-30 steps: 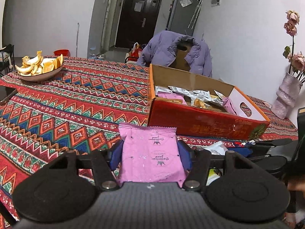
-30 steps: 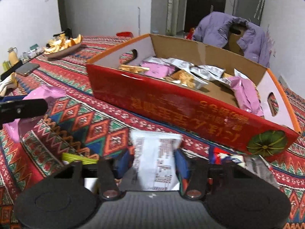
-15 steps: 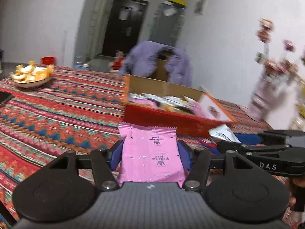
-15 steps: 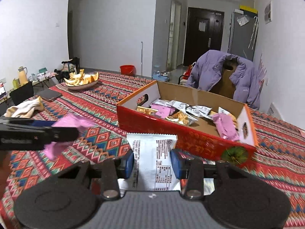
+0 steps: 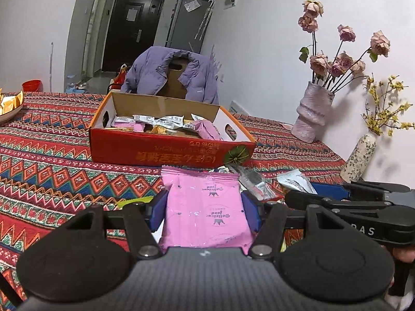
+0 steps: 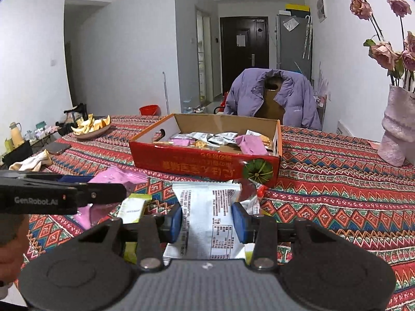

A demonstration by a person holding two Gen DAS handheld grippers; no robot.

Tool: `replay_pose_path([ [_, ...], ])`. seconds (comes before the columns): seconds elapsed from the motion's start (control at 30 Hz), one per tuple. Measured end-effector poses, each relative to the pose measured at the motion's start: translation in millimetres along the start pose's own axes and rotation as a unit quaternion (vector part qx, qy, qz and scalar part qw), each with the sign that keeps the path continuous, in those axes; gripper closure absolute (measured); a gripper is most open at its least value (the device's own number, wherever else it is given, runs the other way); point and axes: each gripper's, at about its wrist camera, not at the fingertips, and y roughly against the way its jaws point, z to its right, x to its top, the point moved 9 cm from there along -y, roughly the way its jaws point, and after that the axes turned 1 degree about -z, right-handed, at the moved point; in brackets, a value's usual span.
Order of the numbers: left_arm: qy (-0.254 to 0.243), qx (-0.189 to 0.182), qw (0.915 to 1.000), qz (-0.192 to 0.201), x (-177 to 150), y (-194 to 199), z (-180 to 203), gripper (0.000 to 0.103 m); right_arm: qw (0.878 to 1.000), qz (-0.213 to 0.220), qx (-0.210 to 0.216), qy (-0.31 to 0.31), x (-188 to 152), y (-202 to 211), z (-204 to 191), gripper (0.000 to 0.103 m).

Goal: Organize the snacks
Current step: 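Lower pink packet into box with left gripper while right lowers white sachet, then move both open grippers back toward the snack pile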

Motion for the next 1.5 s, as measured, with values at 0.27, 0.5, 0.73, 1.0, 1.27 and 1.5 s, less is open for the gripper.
replay_pose_path([
  [0.27,-0.032,0.019,0.999,0.025,58,-51,6,0.042,0.996,0.038,0.053,-0.069,52,-43,37,0.063],
  [0.5,0.01,0.033,0.9993,0.014,112,-138,-6,0.041,0.988,0.03,0.057,-0.138,104,-130,84,0.063],
  [0.73,0.037,0.068,0.9968,-0.015,122,-221,-31,0.041,0.988,0.0,0.027,-0.152,105,-202,107,0.063],
  [1.0,0.072,0.044,0.9953,-0.047,105,-253,-40,0.034,0.989,-0.014,0.001,-0.145,88,-226,120,0.054],
  [1.27,0.015,0.041,0.9987,-0.027,114,-223,-39,0.033,0.99,0.002,-0.001,-0.142,96,-205,121,0.047],
  [1.5,-0.015,0.057,0.9982,0.001,127,-157,-50,0.03,0.994,0.02,-0.004,-0.11,102,-155,108,0.041],
])
